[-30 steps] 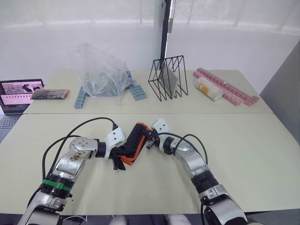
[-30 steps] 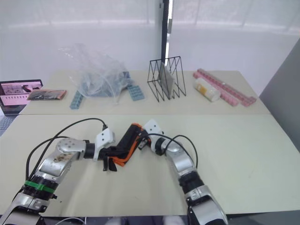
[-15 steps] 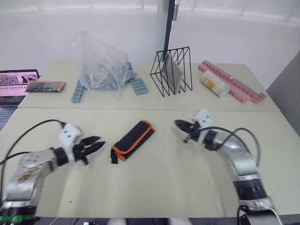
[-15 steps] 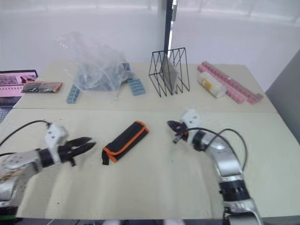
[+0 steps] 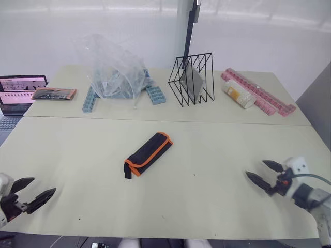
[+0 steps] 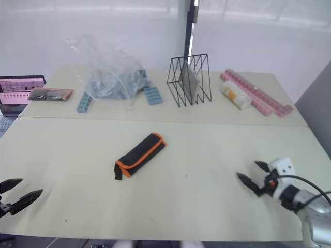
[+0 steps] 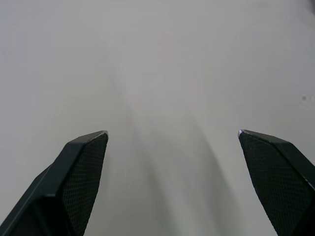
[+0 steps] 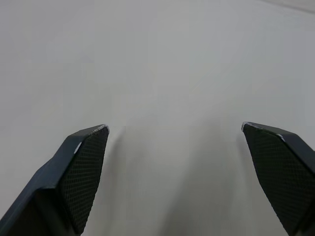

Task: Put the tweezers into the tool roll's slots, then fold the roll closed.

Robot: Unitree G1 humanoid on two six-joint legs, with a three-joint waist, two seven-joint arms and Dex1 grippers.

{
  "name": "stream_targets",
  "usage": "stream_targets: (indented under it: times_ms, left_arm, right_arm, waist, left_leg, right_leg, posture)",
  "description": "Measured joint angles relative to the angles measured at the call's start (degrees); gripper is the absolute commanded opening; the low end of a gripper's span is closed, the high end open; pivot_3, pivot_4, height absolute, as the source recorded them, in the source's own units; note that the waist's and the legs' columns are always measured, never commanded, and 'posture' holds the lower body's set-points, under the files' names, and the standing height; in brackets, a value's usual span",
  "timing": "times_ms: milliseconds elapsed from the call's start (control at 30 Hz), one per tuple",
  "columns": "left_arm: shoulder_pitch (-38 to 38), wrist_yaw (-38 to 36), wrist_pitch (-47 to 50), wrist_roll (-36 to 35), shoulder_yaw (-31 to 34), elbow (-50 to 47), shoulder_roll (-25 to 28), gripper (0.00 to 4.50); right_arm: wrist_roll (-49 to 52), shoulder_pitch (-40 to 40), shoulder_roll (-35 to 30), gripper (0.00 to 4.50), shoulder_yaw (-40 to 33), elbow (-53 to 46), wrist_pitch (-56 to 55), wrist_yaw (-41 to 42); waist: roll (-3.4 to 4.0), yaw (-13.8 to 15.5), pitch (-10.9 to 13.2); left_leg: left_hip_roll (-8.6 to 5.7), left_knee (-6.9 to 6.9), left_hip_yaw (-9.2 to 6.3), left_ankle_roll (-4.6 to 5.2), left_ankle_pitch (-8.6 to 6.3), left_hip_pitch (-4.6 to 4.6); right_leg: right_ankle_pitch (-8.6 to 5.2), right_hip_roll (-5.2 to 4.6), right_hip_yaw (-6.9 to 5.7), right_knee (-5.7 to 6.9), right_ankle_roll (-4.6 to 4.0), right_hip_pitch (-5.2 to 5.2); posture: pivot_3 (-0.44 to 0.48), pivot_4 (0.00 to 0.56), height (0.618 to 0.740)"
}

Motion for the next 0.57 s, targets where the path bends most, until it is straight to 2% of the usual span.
stream_targets:
  times_ms: [167, 267, 567]
  left_arm:
    - [0.0, 0.0, -1.4, -0.3, 0.1, 0.6, 0.0, 4.5]
    - [-0.2, 0.2, -1.3, -0.3, -0.1, 0.6, 0.0, 4.5]
    - [-1.1, 0.7, -0.5, -0.3, -1.2, 0.6, 0.3, 4.5]
  right_arm:
    - [0.0, -0.2, -0.8, 4.44, -1.4, 2.8, -2.7, 0.2]
    - [0.0, -1.0, -1.0, 4.44, -1.4, 4.0, -3.5, 0.6]
    - [0.0, -0.9, -1.2, 4.44, -1.0, 4.0, -3.6, 1.0]
  waist:
    - [0.01, -0.4, 0.0]
    - [0.02, -0.2, 0.0]
    - [0.02, 0.0, 0.0]
  left_leg:
    - [0.02, 0.31, 0.0, 0.0, 0.0, 0.04]
    - [0.01, 0.32, 0.0, 0.0, 0.0, 0.01]
    - [0.01, 0.32, -0.02, 0.0, 0.0, -0.01]
  right_leg:
    - [-0.04, 0.01, 0.0, 0.13, -0.22, 0.07]
    - [0.13, 0.01, 0.0, 0.17, 0.06, 0.07]
    - [0.13, 0.02, 0.0, 0.22, 0.1, 0.1]
  posture:
    - [0.0, 0.15, 0.72]
    - [0.0, 0.15, 0.72]
    - [0.0, 0.15, 0.72]
